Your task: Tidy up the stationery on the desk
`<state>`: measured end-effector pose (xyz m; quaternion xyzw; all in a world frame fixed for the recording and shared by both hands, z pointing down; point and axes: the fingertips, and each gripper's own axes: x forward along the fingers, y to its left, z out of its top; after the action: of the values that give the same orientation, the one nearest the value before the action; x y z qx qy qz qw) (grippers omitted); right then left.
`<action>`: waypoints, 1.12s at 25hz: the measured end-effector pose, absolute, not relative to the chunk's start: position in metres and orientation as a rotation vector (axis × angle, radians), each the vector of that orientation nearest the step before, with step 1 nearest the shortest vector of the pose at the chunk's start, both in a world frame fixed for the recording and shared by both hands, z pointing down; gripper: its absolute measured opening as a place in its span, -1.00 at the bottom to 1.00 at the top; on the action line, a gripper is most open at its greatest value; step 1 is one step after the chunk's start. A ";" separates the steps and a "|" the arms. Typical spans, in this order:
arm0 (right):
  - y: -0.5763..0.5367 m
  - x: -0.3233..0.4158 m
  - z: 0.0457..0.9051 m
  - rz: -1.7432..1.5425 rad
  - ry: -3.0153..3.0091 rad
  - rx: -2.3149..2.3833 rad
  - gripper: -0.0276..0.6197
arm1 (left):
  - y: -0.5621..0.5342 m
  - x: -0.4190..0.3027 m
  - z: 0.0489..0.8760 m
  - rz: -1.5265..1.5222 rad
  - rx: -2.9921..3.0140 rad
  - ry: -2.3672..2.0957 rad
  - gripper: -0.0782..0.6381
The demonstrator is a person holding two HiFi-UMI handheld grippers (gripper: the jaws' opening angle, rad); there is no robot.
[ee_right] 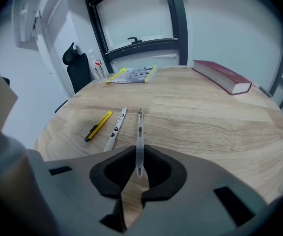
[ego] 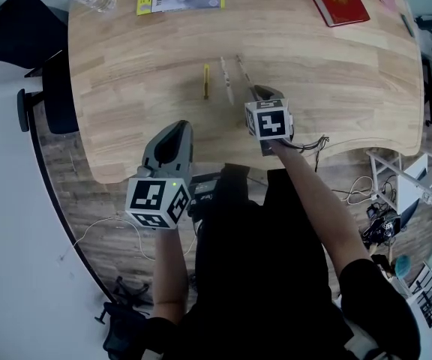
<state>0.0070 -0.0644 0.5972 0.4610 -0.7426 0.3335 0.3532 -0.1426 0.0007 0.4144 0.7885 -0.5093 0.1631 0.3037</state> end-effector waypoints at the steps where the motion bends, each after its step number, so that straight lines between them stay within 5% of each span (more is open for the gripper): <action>1: -0.064 0.007 0.598 0.855 -1.915 1.197 -0.73 | 0.002 -0.143 0.414 0.431 2.091 -1.348 -0.66; 13: -0.062 0.005 0.603 0.804 -1.915 1.182 -0.54 | 0.016 -0.157 0.414 0.434 2.087 -1.362 -0.66; 28: -0.028 0.024 0.555 0.717 -1.960 1.224 -0.54 | 0.025 -0.138 0.404 0.402 2.167 -1.310 -0.66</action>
<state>0.0235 -0.0280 0.5554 0.4732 -0.7579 0.2773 0.3533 -0.1383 0.0247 0.4041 0.8102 -0.4897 0.1504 0.2849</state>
